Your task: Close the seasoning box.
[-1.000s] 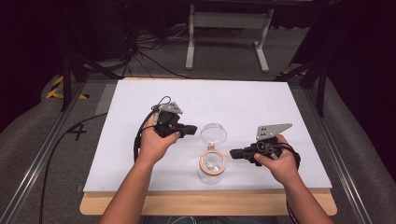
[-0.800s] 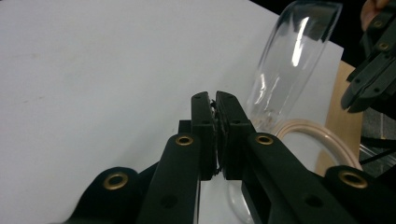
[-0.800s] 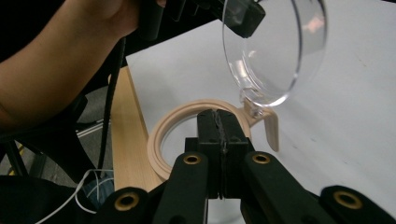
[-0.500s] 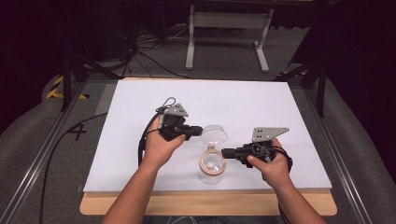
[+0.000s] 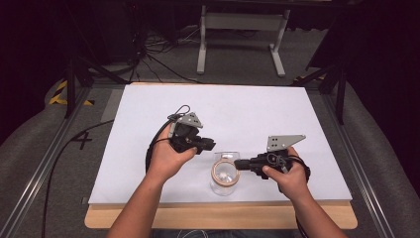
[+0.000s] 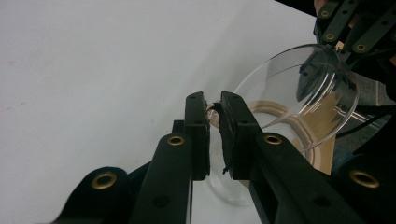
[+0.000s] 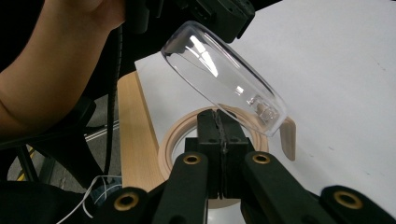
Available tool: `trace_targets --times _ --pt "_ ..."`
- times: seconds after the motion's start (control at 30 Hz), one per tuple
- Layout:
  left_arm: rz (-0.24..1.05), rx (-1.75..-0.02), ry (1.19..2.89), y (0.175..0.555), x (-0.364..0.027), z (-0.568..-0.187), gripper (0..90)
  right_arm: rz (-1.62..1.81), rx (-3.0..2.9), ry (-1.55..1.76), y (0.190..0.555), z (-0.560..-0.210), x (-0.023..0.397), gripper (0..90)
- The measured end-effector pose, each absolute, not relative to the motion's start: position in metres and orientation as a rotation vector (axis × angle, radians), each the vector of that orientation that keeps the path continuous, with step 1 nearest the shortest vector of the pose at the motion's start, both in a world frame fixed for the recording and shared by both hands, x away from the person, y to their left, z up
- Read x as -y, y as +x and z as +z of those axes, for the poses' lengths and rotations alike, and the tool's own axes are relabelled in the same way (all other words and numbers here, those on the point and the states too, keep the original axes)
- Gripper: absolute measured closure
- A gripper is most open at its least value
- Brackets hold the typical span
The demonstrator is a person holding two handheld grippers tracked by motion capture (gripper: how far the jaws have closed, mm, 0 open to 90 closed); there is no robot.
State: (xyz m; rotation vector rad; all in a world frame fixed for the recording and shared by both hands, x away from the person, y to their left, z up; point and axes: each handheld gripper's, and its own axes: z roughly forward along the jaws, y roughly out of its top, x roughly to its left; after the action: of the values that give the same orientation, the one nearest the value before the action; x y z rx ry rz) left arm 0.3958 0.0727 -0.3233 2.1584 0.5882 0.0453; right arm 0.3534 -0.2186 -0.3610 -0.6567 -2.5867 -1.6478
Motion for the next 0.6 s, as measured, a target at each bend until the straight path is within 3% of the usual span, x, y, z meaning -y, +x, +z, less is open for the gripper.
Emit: trace_targets --times 0.6 --pt "0.034 -0.725 2.116 0.411 -0.109 -0.326 76.3 -1.398 2.691 -0.569 0.341 -0.357 0.203 90.0"
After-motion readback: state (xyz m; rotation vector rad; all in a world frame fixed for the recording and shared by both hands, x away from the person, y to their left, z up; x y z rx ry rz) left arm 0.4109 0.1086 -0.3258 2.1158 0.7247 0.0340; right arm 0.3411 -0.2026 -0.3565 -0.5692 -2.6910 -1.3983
